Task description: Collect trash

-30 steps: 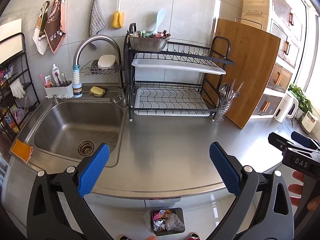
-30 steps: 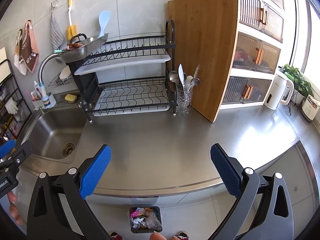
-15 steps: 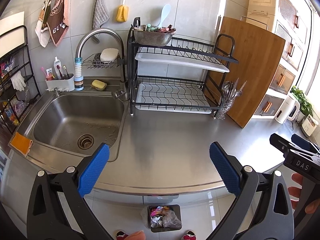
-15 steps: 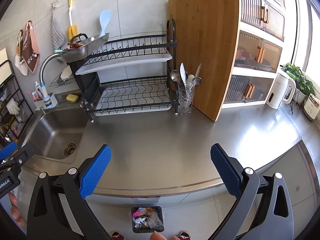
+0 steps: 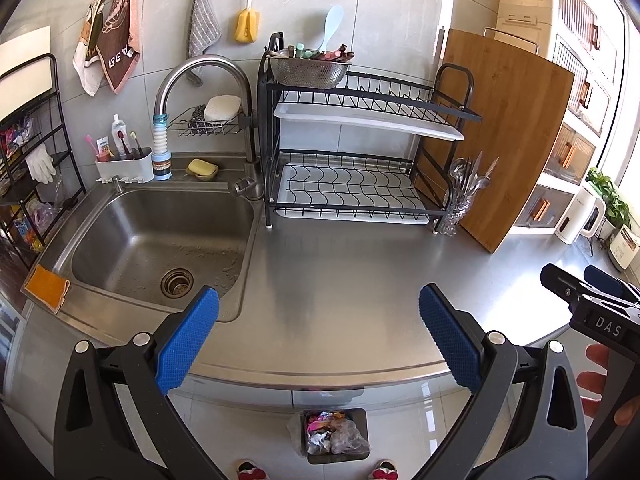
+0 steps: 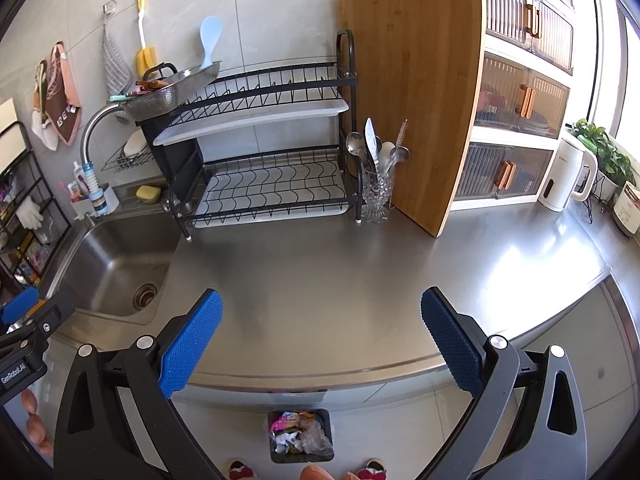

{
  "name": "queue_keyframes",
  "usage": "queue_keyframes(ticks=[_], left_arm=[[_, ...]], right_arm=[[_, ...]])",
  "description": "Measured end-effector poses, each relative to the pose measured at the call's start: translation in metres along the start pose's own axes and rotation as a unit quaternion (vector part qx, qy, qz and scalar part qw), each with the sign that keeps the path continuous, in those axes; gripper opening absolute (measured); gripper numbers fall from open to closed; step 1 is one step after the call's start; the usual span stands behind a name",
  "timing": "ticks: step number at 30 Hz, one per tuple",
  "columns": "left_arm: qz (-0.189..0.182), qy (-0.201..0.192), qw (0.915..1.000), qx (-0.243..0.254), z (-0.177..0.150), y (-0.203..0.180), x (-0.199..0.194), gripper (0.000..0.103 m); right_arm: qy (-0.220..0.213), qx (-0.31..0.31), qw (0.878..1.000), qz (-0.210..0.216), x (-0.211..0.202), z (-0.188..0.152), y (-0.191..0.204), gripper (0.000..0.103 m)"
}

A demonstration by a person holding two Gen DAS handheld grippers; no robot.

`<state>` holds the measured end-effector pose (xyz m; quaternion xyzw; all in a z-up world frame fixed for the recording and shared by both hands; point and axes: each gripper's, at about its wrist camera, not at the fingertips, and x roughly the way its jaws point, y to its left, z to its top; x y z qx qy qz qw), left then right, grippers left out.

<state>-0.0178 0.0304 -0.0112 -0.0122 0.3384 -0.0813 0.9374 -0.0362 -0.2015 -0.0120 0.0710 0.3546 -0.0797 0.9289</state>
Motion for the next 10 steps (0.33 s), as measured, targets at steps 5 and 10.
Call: queue_keyframes(ticks=[5,10], left_arm=[[-0.013,0.003,0.9999,-0.007,0.0008,0.0013,-0.0004,0.095],[-0.015,0.011,0.9998,-0.003,-0.0001,0.0000,0.0023,0.095]], right_arm=[[0.001,-0.003,1.000,0.003,0.0001,0.0002,0.0019,0.100],[0.001,-0.004,1.000,0.002,0.0005,0.0000,0.0021,0.100]])
